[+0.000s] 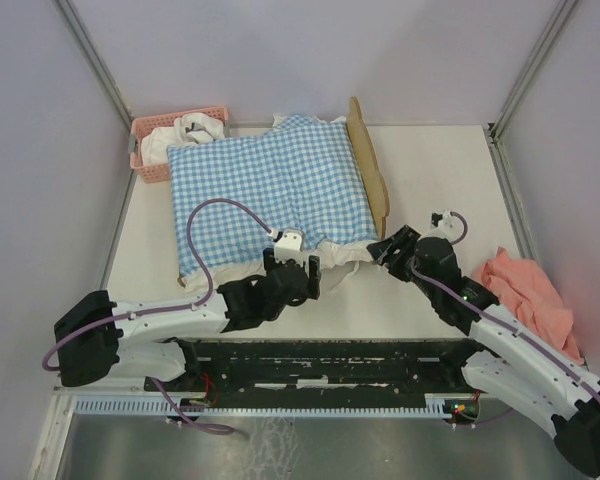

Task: Set up the pet bed
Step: Adjust the mattress on the bed frame.

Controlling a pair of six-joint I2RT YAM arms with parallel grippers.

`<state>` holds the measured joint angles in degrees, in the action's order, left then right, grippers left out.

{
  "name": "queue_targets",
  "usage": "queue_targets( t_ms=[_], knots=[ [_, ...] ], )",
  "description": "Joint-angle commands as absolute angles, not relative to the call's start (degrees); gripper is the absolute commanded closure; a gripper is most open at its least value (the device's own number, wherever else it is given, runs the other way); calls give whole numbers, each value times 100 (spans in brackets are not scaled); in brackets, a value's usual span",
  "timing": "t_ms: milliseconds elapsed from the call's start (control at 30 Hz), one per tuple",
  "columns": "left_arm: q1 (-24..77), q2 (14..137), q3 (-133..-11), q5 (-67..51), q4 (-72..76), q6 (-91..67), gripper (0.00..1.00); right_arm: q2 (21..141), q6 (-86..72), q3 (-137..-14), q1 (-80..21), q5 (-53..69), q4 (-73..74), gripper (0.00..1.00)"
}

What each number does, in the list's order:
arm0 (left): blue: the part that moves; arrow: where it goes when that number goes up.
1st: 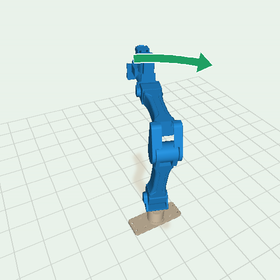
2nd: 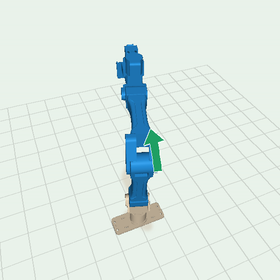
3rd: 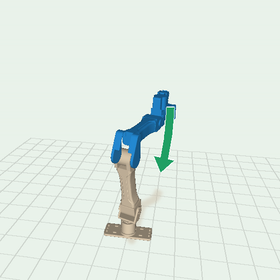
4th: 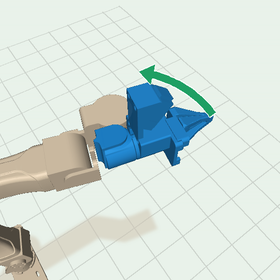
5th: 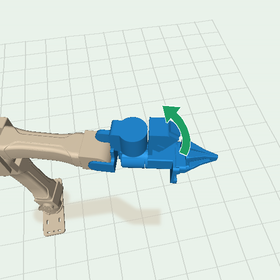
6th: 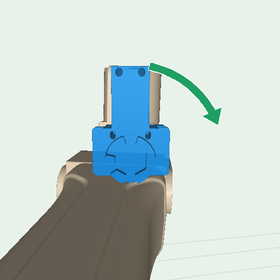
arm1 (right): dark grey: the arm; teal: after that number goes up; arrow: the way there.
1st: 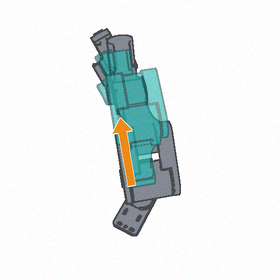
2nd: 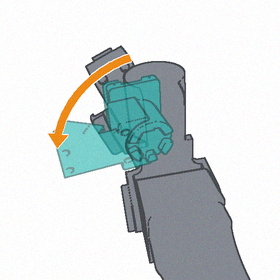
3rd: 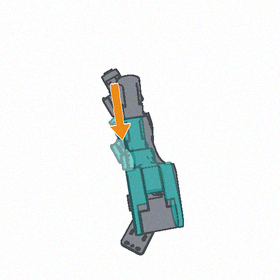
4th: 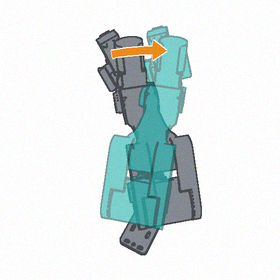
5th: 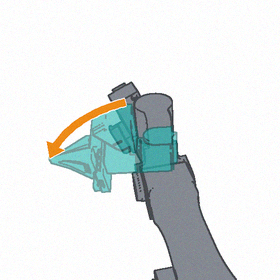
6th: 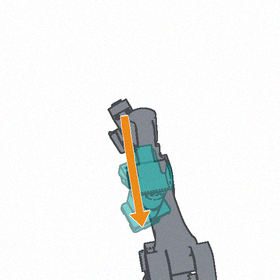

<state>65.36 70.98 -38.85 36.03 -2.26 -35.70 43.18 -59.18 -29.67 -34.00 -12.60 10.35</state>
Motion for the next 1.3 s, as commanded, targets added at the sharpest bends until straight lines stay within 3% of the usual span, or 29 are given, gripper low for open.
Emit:
queue_targets(
  t_ms=[0, 67, 233, 367, 533, 600, 700, 800, 900, 1267],
  knots=[
    [6539, 6978, -4044, 3912, -505, -3667, 19, 4759, -6233, -3179, -3384, -1106, 838, 32],
    [6536, 6826, -4022, 3716, -579, -3789, 19, 4923, -6211, -3149, -3392, -1088, 661, 26],
    [6539, 6440, -4024, 3907, -994, -4075, 20, 5154, -6122, -3070, -3384, -1256, 229, 27],
    [6475, 6658, -4027, 4137, -909, -4069, 20, 5430, -5960, -3086, -3386, -1271, 139, 37],
    [6465, 7361, -4230, 4446, -1022, -4067, 24, 5558, -5766, -2766, -3386, -1330, -147, 57],
    [6452, 7614, -4291, 4603, -1104, -4121, 30, 5571, -5591, -2633, -3386, -1465, -278, 66],
    [6402, 7861, -4273, 4786, -1141, -4183, 48, 5566, -5106, -2567, -3386, -1749, -335, 80],
    [6333, 7936, -4227, 4919, -1262, -4343, 77, 5571, -4727, -2565, -3380, -1876, -351, 96],
    [6236, 7931, -4108, 4903, -1289, -4395, 96, 5579, -4552, -2530, -3375, -1901, -360, 98],
    [5944, 7823, -3720, 4824, -1429, -4746, 97, 6029, -4312, -2281, -3366, -2109, -613, 98]
  ],
)
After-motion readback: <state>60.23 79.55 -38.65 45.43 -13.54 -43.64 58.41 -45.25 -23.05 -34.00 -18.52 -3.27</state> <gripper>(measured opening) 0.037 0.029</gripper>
